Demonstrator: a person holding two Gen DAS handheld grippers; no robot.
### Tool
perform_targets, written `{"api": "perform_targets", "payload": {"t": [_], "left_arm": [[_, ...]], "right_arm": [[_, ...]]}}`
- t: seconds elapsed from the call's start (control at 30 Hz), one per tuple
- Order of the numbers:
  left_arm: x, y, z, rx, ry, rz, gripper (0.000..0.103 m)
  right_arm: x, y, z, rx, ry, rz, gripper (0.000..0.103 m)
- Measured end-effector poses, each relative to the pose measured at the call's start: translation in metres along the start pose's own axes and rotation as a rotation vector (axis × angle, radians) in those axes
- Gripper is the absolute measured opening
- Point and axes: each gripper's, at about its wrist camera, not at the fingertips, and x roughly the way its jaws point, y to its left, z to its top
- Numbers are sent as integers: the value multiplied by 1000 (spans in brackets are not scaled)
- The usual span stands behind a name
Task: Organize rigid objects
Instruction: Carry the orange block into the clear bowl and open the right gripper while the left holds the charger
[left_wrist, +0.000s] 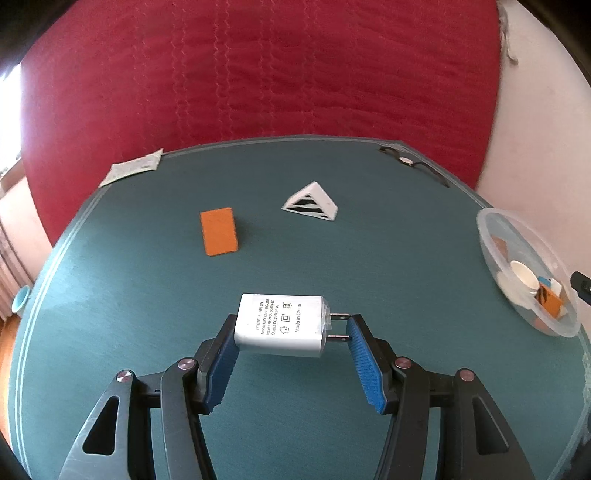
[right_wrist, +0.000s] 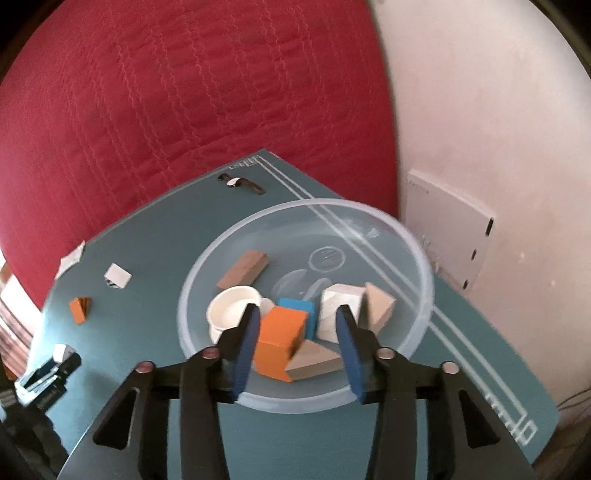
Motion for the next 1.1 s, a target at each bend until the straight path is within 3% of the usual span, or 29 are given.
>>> {"api": "perform_targets", "payload": {"t": [0.33, 0.83, 1.1], "left_arm": [[-4, -29, -2, 22, 22, -76, 61], [-5, -80, 13, 80, 16, -141, 61], [-3, -115, 31, 136, 4, -173, 61]], "right_arm": [[-4, -18, -7, -54, -18, -57, 47], [-9, -17, -23, -167, -73, -34, 49], [-11, -22, -26, -158, -110, -18, 51]]}}
